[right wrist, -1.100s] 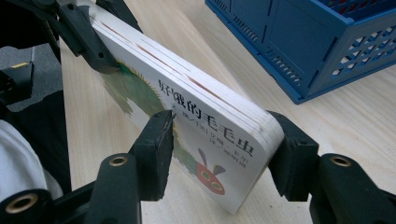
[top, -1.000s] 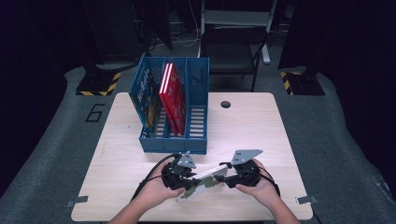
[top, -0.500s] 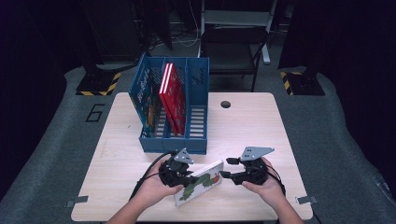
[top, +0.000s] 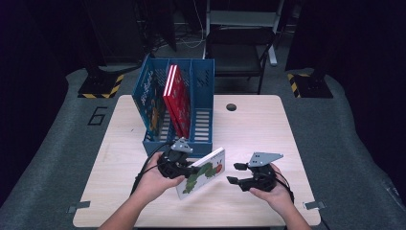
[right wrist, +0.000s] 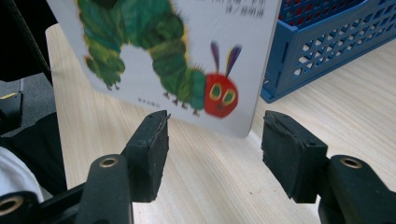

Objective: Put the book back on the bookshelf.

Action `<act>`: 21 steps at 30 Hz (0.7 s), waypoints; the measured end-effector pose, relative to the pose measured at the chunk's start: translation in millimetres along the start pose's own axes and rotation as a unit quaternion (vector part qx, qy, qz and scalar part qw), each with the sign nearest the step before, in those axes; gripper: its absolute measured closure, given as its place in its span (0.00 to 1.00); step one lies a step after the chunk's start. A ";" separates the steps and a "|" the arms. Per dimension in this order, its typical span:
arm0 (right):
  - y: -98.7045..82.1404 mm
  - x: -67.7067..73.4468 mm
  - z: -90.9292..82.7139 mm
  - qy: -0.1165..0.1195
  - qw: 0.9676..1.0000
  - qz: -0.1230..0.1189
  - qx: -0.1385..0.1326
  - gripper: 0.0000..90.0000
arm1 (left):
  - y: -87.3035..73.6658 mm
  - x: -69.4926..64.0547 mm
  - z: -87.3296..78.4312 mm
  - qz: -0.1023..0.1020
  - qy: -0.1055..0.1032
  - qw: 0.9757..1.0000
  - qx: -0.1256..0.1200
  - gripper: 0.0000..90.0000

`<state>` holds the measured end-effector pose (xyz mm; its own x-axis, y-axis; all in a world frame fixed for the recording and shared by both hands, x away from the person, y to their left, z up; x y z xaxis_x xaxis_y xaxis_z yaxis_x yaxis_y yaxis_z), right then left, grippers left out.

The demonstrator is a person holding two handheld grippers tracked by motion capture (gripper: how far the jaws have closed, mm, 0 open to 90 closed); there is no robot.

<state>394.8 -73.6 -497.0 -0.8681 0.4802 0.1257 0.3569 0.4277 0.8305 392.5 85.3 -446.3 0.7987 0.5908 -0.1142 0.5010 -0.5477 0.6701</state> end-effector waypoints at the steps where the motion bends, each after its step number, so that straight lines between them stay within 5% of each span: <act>1: -1.3 -0.7 0.2 0.000 1.000 -0.005 0.003 0.46 | 2.1 1.5 -1.1 -0.004 -0.001 1.000 0.000 0.85; 21: -12.6 -6.6 3.7 -0.009 1.000 0.014 0.009 0.46 | 56.8 36.3 -21.4 -0.041 0.044 0.998 -0.029 0.85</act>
<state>397.3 -79.3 -510.3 -0.8514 0.5056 0.1394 0.3877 0.4277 0.8166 442.7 88.3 -396.8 0.7221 0.6834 -0.1072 0.5412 -0.4615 0.7030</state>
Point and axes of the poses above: each handheld gripper's, and its own axes: z roughly forward along the jaws, y roughly out of its top, x roughly to its left, the point moved 10 cm from there along z, roughly forward along the jaws, and after that the axes turned 2 degrees about y, right-handed, at the moved point
